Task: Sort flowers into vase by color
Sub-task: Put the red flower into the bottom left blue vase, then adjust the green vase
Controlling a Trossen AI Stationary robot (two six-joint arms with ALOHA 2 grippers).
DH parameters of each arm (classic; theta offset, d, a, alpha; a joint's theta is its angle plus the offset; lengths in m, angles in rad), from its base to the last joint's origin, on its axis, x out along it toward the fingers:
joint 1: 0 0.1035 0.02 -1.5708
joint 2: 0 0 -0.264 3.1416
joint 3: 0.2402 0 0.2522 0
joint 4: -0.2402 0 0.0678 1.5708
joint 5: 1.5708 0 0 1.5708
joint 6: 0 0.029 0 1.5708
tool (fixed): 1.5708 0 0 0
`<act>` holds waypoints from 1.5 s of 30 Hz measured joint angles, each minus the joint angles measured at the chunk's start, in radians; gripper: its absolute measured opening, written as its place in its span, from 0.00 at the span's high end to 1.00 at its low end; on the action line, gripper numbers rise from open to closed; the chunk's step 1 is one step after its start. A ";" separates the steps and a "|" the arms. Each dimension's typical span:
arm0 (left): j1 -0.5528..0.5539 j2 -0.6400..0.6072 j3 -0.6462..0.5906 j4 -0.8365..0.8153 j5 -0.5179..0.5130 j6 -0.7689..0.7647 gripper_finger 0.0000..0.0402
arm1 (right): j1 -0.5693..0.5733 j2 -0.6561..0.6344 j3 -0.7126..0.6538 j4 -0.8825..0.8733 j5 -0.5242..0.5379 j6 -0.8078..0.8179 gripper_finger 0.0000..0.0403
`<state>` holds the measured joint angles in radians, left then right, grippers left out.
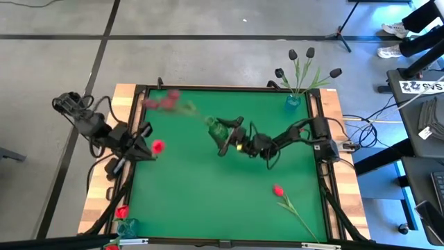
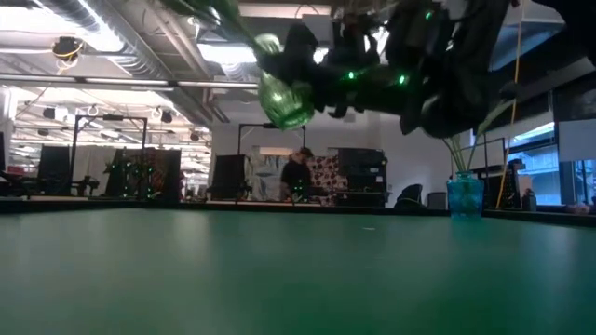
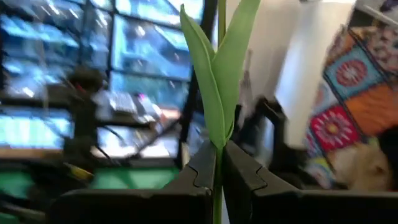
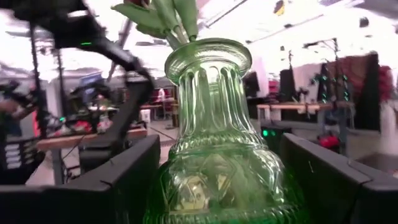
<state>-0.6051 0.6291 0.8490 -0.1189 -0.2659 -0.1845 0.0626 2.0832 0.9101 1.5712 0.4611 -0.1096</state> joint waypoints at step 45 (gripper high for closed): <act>0.217 0.377 -0.529 -0.056 -0.085 -0.520 0.70 | 0.044 -0.274 -0.192 -0.221 -0.052 -0.052 0.23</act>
<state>-0.3882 1.0058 0.3202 -0.1750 -0.3510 -0.7043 0.1070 1.8091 0.7180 1.3499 0.4094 -0.1612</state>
